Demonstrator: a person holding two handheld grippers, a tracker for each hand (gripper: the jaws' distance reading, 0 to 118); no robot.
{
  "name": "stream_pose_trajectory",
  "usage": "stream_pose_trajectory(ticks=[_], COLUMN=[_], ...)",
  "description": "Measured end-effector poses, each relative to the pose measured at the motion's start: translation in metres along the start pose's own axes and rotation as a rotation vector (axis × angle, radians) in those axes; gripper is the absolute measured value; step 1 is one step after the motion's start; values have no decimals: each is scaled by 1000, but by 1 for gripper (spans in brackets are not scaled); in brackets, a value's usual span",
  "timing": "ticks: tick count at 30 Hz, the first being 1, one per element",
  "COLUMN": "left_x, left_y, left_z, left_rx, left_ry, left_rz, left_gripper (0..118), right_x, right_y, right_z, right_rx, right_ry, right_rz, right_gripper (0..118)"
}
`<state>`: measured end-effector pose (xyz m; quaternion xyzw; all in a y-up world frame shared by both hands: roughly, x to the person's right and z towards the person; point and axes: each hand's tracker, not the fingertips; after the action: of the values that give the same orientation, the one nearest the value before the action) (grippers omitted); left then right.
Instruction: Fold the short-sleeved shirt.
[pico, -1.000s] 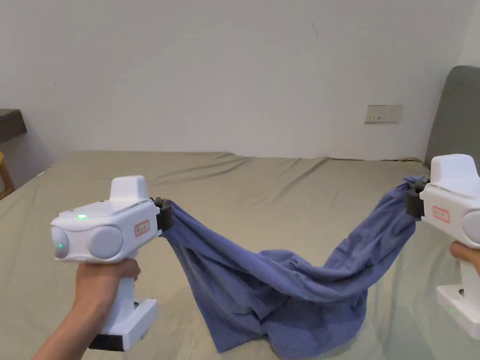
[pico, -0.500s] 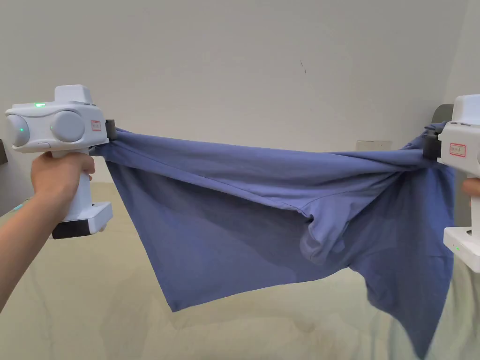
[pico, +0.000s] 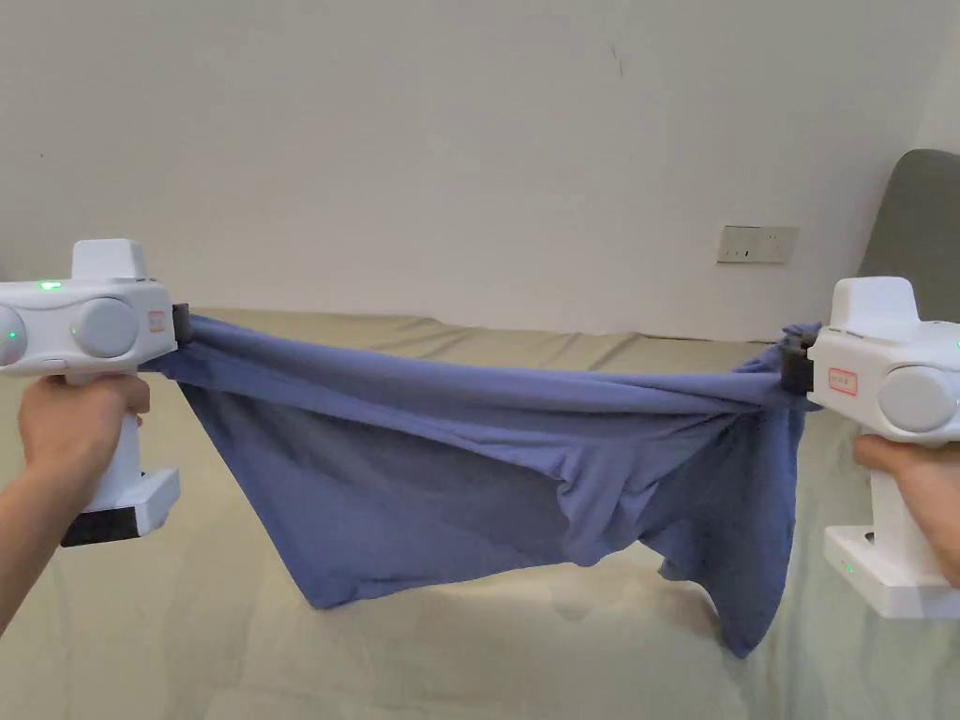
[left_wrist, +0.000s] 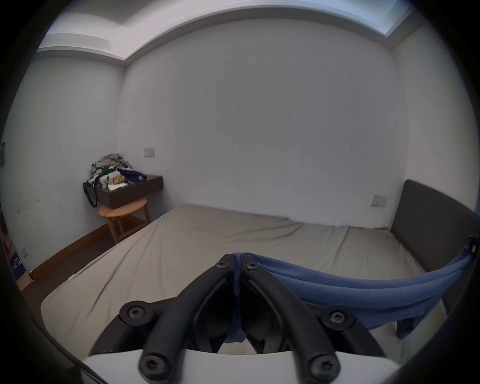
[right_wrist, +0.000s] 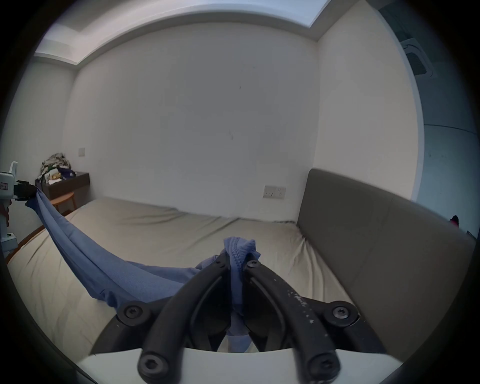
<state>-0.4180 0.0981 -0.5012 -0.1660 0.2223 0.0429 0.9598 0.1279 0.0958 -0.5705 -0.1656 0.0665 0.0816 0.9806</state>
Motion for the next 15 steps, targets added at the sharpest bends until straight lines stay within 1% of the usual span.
stream_pose_trajectory(ticks=[3,7,10,13,14,15], left_x=[-12,-32,-48,-64,-71,-75], left_y=[-46,-114,-170,-221,-237,-253], left_z=[-7,5,23,48,58,69], left_rx=[-65,-179,-264,-347,-361,-386], left_ry=[5,-7,5,2,-5,-2], left_rz=[-27,-4,-43,-34,-26,-32], left_gripper=[3,3,3,3,3,3], right_x=[-15,-28,-34,-36,-33,-33], right_y=[-42,-109,-166,-219,-172,-173], right_z=[-11,-7,10,32,15,15], right_rx=[-83,-183,-274,-355,-369,-390], right_ry=[27,63,65,73,69,73], right_rz=[16,-50,-83,-141,-164,-174], right_gripper=[9,9,9,9,9,9])
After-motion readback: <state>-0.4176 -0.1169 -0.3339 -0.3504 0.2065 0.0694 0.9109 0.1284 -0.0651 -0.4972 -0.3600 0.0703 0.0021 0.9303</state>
